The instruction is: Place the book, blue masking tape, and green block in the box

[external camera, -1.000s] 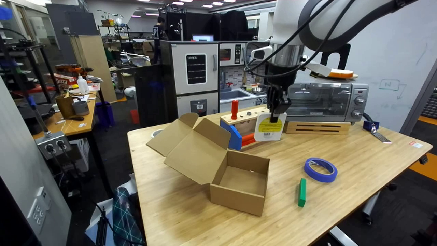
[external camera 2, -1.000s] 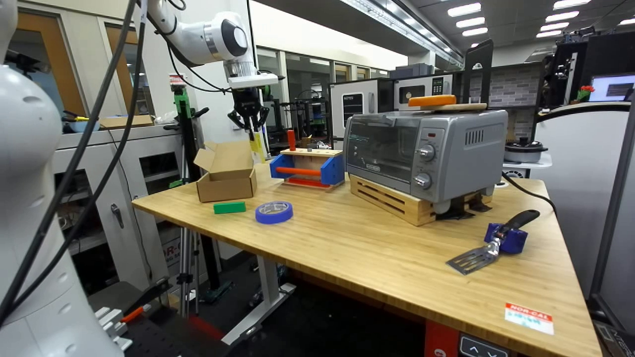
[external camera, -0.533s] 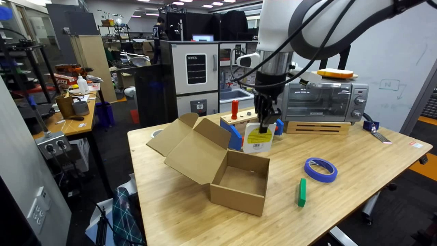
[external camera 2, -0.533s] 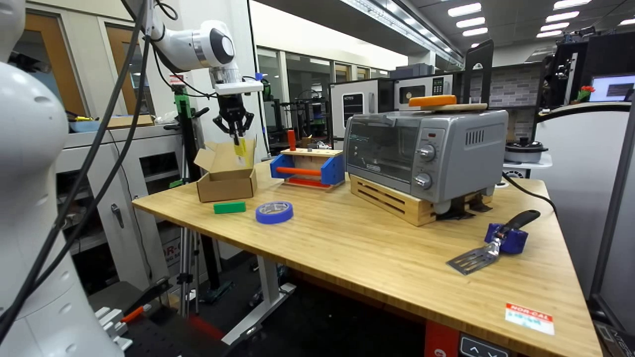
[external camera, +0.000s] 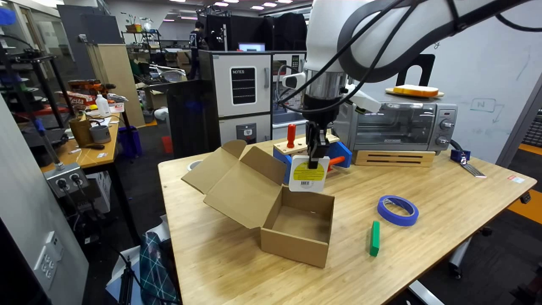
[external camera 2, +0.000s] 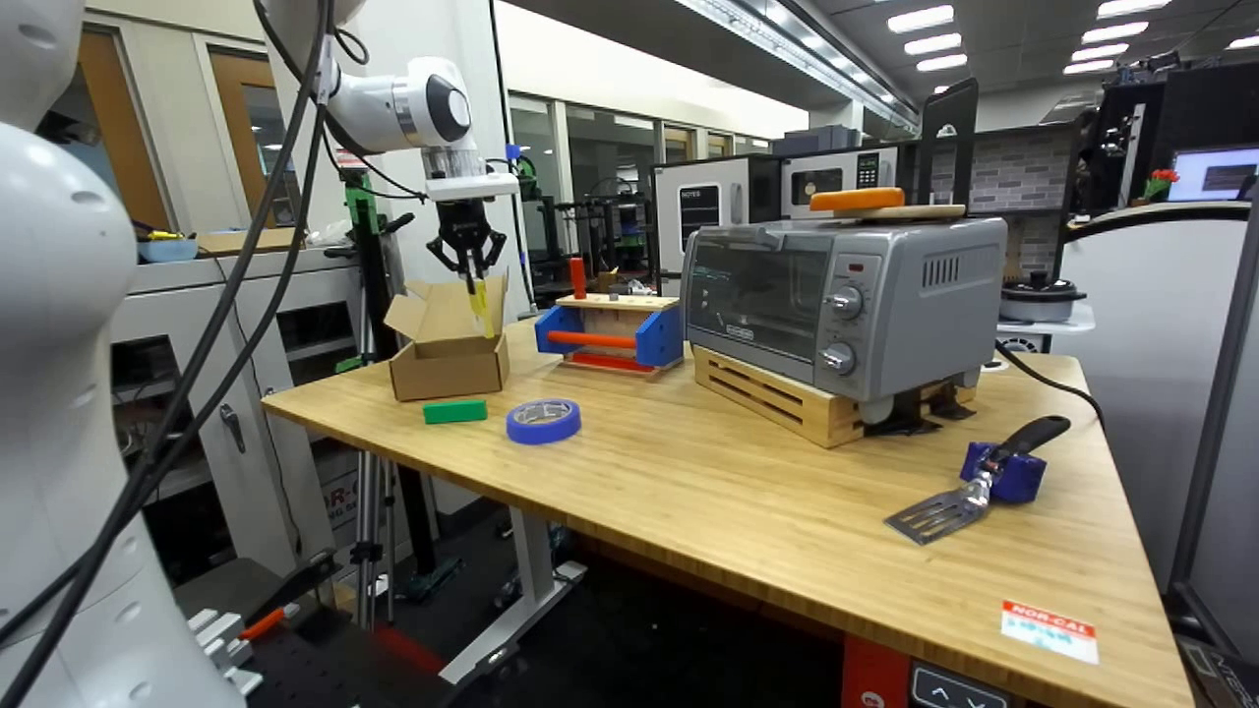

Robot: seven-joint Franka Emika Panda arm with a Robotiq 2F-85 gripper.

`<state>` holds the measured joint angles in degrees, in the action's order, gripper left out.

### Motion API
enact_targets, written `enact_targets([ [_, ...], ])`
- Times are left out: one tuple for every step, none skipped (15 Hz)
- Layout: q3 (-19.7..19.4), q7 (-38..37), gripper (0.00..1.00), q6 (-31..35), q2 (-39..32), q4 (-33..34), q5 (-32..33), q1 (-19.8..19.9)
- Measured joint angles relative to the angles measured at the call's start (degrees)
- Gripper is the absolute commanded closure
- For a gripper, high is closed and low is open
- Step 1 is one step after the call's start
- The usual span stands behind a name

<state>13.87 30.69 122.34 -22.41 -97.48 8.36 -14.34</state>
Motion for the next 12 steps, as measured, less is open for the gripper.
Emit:
enact_targets([
  [-0.17, -0.95, 0.96, -0.08, -0.63, 0.47, 0.0, 0.04],
  [-0.34, -1.93, 0.96, -0.19, -1.22, 0.74, 0.0, 0.06],
  [-0.41, -2.94, 0.96, -0.32, -1.78, 0.97, 0.0, 0.06],
  [-0.42, -4.06, 0.96, -0.65, -2.24, 1.07, 0.0, 0.06],
  [-0.42, -5.11, 0.96, -0.94, -2.32, 1.2, 0.0, 0.05],
  [-0.42, -6.21, 0.96, -1.29, -2.31, 1.21, 0.0, -0.01],
  [-0.42, -7.32, 0.96, -1.66, -2.27, 1.21, 0.0, -0.1],
  [-0.41, -8.27, 0.96, -1.95, -2.24, 1.21, 0.0, -0.19],
  [-0.38, -9.18, 0.96, -2.32, -2.23, 1.15, -0.01, -0.33],
  [-0.3, -9.93, 0.96, -2.72, -2.24, 1.04, -0.03, -0.43],
  [-0.22, -10.46, 0.96, -3.09, -2.25, 1.01, -0.04, -0.55],
  [-0.06, -10.85, 0.96, -3.3, -2.24, 0.99, -0.06, -0.67],
])
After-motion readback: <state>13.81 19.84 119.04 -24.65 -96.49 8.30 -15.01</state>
